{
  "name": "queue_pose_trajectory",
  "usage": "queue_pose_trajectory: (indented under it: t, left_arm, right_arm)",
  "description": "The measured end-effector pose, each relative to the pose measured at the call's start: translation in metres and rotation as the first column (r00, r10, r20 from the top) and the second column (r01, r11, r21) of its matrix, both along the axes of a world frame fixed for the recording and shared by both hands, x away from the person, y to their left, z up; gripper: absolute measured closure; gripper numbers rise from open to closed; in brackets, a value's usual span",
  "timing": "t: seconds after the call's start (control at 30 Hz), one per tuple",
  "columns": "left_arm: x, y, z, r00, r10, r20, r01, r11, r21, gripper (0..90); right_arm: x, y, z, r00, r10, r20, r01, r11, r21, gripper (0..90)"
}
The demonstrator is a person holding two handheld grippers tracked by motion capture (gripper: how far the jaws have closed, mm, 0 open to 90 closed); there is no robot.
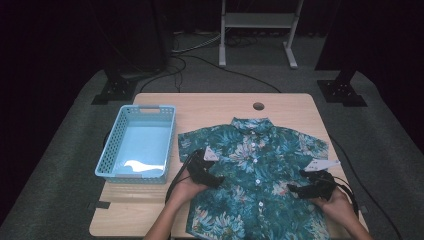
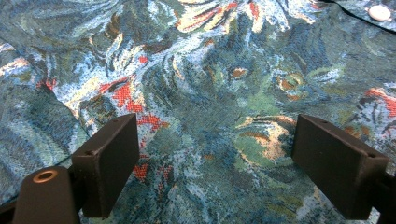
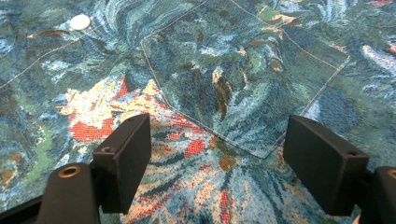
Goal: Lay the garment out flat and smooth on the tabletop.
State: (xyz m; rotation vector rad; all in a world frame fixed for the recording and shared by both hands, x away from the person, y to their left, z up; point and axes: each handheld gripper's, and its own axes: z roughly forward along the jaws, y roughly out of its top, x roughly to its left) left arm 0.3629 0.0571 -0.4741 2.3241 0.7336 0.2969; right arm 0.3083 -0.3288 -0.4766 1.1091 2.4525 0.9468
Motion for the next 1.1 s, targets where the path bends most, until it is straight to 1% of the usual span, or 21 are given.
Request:
queue_pose_trajectory:
  t: [0.07, 0.17, 0.3, 0.43, 0.9, 1.1]
  left_arm:
    - [0.006, -0.001, 0.001, 1.0, 0.005, -0.004, -0.005, 1.0, 0.008, 14.4]
    - [0.015, -0.001, 0.001, 0.9999, 0.015, -0.007, -0.015, 0.9998, 0.009, 14.4]
    - [0.027, -0.001, 0.002, 0.9996, 0.026, -0.009, -0.026, 0.9995, 0.016, 14.4]
    - [0.034, -0.002, 0.003, 0.9993, 0.034, -0.018, -0.034, 0.9991, 0.027, 14.4]
    - [0.044, -0.004, 0.002, 0.9981, 0.06, -0.014, -0.06, 0.998, 0.019, 14.4]
    - [0.044, -0.003, 0.002, 0.9985, 0.053, -0.012, -0.053, 0.9984, 0.018, 14.2]
  right_arm:
    - [0.005, 0.0, -0.001, 0.9999, -0.01, 0.007, 0.01, 0.9999, 0.006, 23.0]
    - [0.014, 0.001, -0.002, 0.9996, -0.019, 0.018, 0.019, 0.9997, 0.016, 23.0]
    - [0.028, 0.002, -0.001, 0.9992, -0.036, 0.016, 0.035, 0.9992, 0.017, 23.1]
    - [0.035, 0.003, -0.002, 0.9987, -0.047, 0.02, 0.047, 0.9987, 0.019, 23.1]
    - [0.05, 0.004, -0.001, 0.9982, -0.058, 0.011, 0.058, 0.9982, 0.015, 23.1]
    - [0.051, 0.004, -0.001, 0.9977, -0.066, 0.015, 0.066, 0.9977, 0.018, 23.4]
